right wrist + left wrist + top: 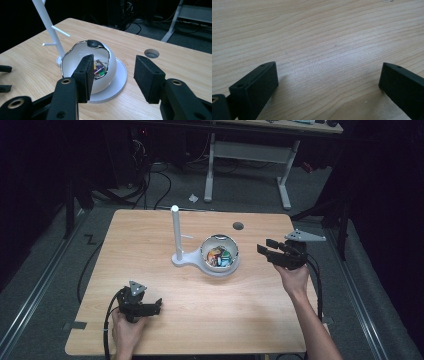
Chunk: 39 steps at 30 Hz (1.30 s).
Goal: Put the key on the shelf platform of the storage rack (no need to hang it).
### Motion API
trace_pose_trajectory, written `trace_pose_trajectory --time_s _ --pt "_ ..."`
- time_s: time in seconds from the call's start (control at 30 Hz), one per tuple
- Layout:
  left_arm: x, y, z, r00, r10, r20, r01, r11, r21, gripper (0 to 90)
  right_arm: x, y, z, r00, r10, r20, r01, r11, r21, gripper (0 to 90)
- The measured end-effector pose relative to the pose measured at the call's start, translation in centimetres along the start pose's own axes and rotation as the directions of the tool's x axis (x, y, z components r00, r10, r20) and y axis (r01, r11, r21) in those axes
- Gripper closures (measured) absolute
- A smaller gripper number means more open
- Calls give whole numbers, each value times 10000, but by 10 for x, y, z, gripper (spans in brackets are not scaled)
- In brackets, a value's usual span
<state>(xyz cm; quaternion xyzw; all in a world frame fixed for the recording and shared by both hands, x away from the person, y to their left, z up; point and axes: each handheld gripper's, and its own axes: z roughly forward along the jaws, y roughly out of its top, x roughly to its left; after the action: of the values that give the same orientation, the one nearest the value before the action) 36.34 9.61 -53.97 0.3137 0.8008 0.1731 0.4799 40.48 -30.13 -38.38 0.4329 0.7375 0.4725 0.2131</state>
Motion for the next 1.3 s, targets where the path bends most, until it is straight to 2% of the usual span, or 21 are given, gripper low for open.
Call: trace_pose_trajectory --time_s 0.2,0.33,0.73,0.97,1.3 --pt "0 0 0 10000 -17 -4 17 10000 7 25 2 -4 -11 9999 -29 115 29 10000 0 506" --pt "0 0 0 10000 -25 -7 25 10000 5 26 2 -12 -19 9998 68 212 -69 10000 43 506" --pt "0 0 0 10000 -7 -9 7 10000 -5 25 -6 -40 -40 9969 678 400 -666 9973 -296 507" --pt "0 0 0 10000 -24 -15 24 10000 -2 25 -5 -56 -42 9954 835 471 -826 9964 -204 505" --pt "0 0 0 10000 -9 -13 9 10000 -6 25 -3 -85 -36 9908 1294 384 -1292 9916 -84 503"
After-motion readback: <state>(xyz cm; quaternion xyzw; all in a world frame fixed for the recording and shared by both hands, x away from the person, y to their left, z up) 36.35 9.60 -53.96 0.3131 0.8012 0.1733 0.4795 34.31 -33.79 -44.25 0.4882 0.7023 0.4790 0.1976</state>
